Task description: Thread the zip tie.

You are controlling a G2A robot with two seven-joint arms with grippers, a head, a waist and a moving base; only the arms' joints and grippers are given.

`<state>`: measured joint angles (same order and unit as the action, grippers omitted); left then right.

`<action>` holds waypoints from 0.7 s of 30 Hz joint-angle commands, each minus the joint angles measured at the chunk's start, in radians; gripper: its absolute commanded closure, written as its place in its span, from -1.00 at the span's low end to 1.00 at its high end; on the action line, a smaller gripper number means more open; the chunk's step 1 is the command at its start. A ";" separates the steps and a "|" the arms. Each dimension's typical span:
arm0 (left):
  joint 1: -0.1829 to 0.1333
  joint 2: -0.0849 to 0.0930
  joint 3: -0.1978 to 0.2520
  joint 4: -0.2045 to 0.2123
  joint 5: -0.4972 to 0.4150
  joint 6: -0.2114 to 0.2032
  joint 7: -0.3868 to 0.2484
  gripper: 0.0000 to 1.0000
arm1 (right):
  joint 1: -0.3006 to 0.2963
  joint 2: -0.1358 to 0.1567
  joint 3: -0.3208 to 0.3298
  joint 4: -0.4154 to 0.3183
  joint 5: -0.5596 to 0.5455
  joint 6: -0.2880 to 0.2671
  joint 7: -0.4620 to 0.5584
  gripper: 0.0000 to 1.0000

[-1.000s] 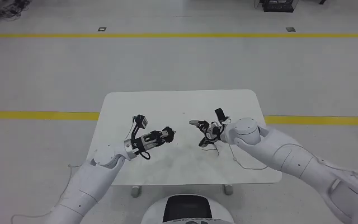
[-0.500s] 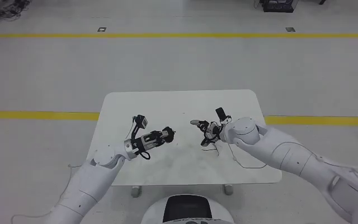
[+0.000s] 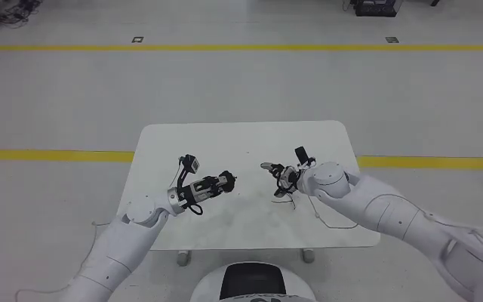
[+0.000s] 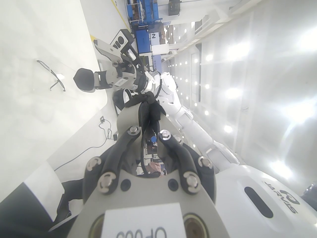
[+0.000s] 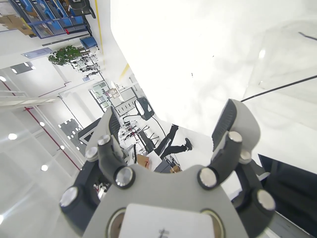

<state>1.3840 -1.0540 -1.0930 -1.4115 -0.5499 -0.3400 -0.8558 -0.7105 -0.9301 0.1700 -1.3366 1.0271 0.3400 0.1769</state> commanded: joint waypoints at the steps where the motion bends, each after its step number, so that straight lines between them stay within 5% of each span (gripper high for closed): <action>1: 0.000 0.000 0.000 0.000 0.000 0.000 0.000 1.00 | -0.003 0.001 0.000 0.000 0.006 0.000 -0.011 -1.00; 12: 0.000 0.000 0.000 0.000 0.000 0.000 0.000 1.00 | -0.007 0.002 0.000 -0.004 0.002 -0.002 -0.015 -1.00; 21: 0.000 0.000 0.000 0.000 0.000 0.000 0.000 1.00 | 0.012 0.008 0.000 -0.023 -0.278 0.000 0.118 -1.00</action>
<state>1.3840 -1.0540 -1.0930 -1.4115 -0.5499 -0.3400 -0.8558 -0.7020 -0.9231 0.1700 -1.3614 0.7859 0.3400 0.2714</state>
